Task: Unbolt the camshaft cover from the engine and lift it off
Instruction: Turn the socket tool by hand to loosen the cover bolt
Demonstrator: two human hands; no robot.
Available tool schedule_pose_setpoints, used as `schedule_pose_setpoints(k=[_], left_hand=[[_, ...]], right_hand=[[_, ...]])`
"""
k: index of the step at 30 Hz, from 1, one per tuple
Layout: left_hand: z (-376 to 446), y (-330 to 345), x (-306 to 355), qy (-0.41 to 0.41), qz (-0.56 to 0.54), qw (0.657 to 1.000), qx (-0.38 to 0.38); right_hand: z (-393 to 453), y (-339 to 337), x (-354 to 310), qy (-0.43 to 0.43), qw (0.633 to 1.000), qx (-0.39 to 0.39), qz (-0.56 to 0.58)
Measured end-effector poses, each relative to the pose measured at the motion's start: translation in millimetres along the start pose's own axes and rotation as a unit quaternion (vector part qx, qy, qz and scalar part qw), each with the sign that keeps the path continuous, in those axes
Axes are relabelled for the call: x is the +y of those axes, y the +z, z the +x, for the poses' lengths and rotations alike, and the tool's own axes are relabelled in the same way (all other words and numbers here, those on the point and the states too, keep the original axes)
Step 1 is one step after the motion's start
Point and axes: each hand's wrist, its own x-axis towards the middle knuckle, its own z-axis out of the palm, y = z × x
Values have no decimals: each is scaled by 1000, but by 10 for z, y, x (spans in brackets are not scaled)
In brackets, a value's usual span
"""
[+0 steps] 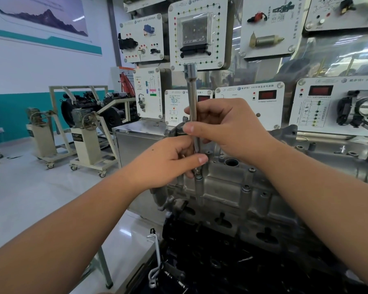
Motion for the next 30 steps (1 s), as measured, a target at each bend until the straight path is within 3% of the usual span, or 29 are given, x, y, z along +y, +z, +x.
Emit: schedule_pose_setpoints(k=[8,19,25,30], left_hand=[[-5,-62,-26,0,-60,997,-57],[34,-5,-49,1,-45,999,-19],[45,-66,-77,-16,-65,996,-57],[42,-47,-65,-6,-10,999,-40]], right_hand=[[2,-32,-41,11,999,-35,19],[-12,1,-40,8,1000,-5,11],[5,-34,-8,11,999,-31,11],[-7,-16,-8,14,999,-17,27]])
